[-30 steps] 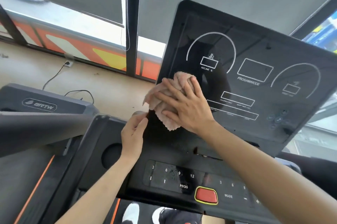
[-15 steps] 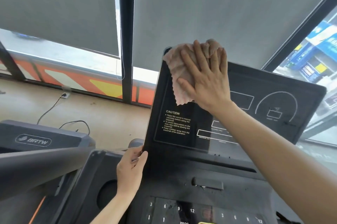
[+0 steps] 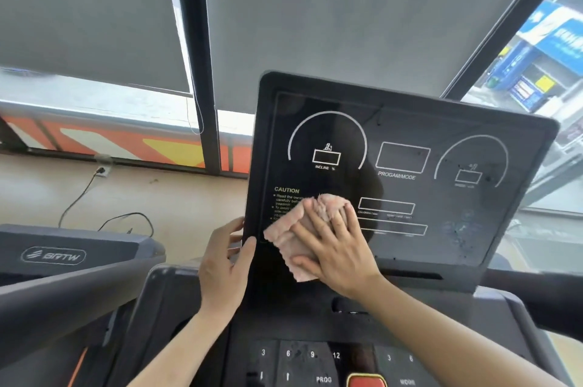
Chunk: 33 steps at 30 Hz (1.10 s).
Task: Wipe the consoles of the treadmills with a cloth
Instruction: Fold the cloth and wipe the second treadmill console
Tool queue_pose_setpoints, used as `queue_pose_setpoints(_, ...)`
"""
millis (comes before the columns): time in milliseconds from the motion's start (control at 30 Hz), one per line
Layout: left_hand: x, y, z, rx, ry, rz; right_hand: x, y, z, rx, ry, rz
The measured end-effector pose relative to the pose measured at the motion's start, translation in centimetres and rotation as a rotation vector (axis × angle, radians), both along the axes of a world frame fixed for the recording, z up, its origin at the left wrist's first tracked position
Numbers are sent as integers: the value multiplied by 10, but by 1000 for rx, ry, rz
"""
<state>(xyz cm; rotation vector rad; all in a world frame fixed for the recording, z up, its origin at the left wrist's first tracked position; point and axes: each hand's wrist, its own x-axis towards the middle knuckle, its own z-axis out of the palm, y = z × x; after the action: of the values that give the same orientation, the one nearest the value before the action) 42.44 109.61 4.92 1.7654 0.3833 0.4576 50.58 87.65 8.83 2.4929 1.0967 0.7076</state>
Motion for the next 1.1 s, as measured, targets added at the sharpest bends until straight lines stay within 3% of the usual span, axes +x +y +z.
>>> queue_pose_setpoints(300, 0, 4, -6, 88, -51, -16, 14, -7, 17, 43, -31, -29)
queue_pose_setpoints(600, 1, 9, -2, 212, -22, -47, 84, -12, 135, 244, -128, -234)
queue_pose_setpoints(733, 1, 8, 1, 252, -8, -40, 98, -17, 160, 341, -83, -327)
queue_pose_setpoints(900, -3, -1, 6, 260, 31, 13, 83, -22, 137, 401, -27, -365)
queue_pose_setpoints(1100, -4, -13, 10, 215, 47, 52, 28, -56, 47, 268, 56, -375)
